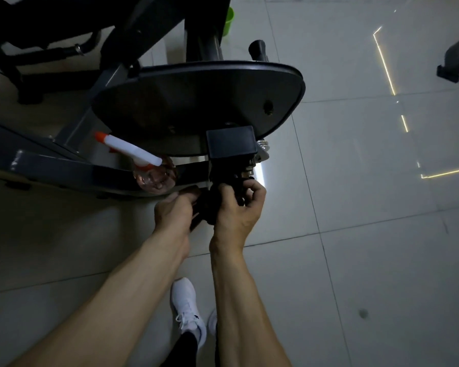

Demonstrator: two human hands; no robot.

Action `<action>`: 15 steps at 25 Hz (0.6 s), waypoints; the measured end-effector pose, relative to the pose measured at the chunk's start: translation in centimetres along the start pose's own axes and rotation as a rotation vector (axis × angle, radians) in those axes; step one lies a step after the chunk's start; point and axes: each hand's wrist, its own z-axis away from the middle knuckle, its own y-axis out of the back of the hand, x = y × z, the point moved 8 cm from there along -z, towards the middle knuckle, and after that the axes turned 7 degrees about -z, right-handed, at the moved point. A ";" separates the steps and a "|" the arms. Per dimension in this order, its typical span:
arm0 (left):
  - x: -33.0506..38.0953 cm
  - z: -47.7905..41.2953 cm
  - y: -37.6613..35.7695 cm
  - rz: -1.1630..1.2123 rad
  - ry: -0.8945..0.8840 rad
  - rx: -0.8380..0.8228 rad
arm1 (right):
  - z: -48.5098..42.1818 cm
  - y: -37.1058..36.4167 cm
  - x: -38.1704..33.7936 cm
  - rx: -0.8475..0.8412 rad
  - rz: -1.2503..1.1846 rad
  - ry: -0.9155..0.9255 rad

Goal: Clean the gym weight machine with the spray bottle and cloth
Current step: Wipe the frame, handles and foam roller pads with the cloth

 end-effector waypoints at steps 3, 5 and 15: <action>-0.8 -0.2 0.1 0.026 0.056 0.019 | -0.8 -0.6 2.6 0.042 -0.390 -0.423; -1.0 -0.2 0.0 0.039 0.072 0.010 | -0.4 -1.0 2.9 0.024 -0.491 -0.557; 2.1 1.2 -2.2 0.097 -0.023 -0.076 | -0.4 -0.2 0.0 0.094 0.017 -0.021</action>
